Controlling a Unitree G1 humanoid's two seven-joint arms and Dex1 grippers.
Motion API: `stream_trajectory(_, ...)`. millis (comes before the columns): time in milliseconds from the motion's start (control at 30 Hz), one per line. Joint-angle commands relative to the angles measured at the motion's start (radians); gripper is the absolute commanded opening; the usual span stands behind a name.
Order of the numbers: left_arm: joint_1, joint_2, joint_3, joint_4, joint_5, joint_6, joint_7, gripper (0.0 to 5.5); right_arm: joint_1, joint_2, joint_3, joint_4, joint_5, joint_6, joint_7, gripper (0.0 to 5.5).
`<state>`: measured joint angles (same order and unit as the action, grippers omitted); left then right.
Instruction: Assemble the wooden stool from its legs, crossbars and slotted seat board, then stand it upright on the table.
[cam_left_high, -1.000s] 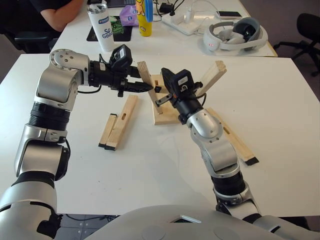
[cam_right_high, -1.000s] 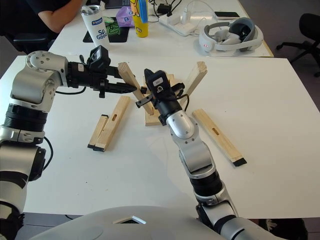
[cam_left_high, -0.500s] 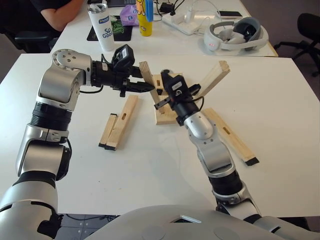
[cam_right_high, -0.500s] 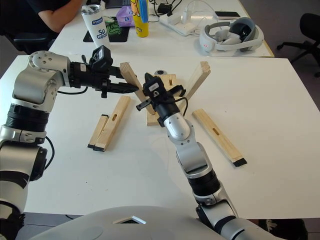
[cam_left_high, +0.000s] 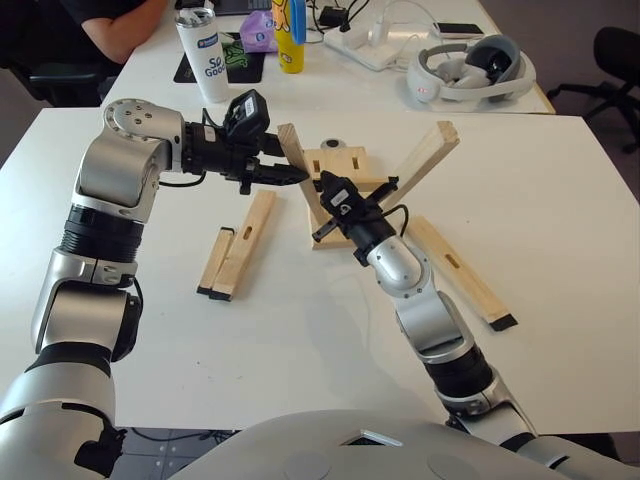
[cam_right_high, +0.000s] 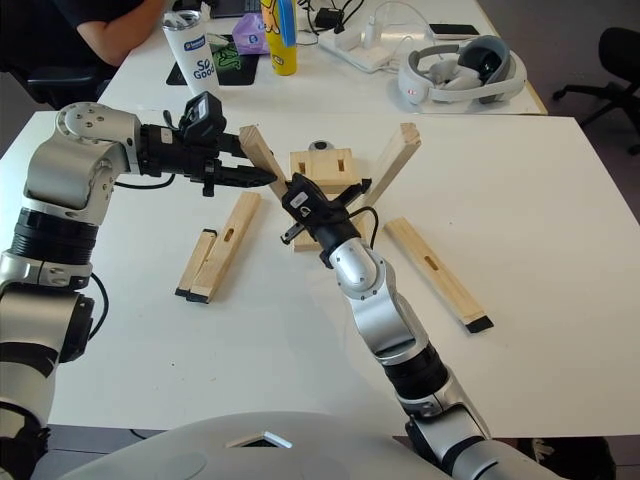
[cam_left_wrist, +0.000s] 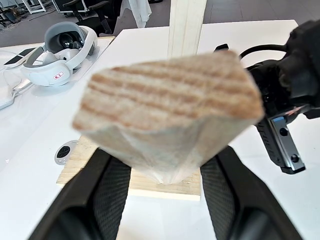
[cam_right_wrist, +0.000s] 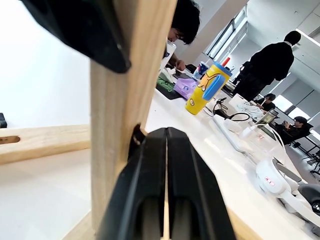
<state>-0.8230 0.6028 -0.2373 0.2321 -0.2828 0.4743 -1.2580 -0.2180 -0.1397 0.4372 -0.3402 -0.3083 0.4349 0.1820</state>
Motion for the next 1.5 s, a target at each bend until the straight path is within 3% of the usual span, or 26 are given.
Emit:
stream_trajectory(33, 0.023, -0.006, -0.034, -0.005, 0.032, 0.011, -0.003, 2.02, 0.047, 0.013, -0.142, -0.108, 0.142, -0.187, 0.005, 0.0)
stream_trajectory(167, 0.025, 0.0, -0.032, -0.003, 0.034, 0.013, -0.001, 2.02, 0.18, -0.087, -0.189, -0.152, 0.237, -0.317, 0.118, 0.0)
stream_trajectory(333, 0.013, 0.002, -0.034, 0.002, 0.036, 0.016, -0.006, 2.02, 0.29, -0.189, -0.189, -0.035, 0.21, -0.353, 0.177, 0.0)
stream_trajectory(533, -0.01, -0.007, -0.051, 0.023, 0.043, 0.008, -0.027, 2.02, 0.196, -0.093, -0.162, 0.145, 0.126, -0.327, 0.062, 0.0)
stream_trajectory(767, -0.034, -0.014, -0.083, 0.043, 0.06, -0.004, -0.048, 2.02, 0.082, -0.018, -0.068, 0.316, -0.026, -0.141, 0.016, 0.0)
stream_trajectory(967, -0.072, -0.034, -0.118, 0.045, 0.076, -0.005, -0.072, 2.02, 0.12, -0.085, 0.091, 0.307, -0.151, 0.152, 0.173, 0.0)
stream_trajectory(1233, -0.093, -0.093, -0.141, 0.017, 0.083, 0.02, -0.06, 2.02, 0.164, -0.098, 0.166, 0.255, -0.111, 0.28, 0.274, 0.0)
stream_trajectory(1500, -0.076, -0.118, -0.164, -0.032, 0.092, 0.04, -0.063, 2.02, 0.181, -0.095, 0.169, 0.222, -0.06, 0.333, 0.284, 0.0)
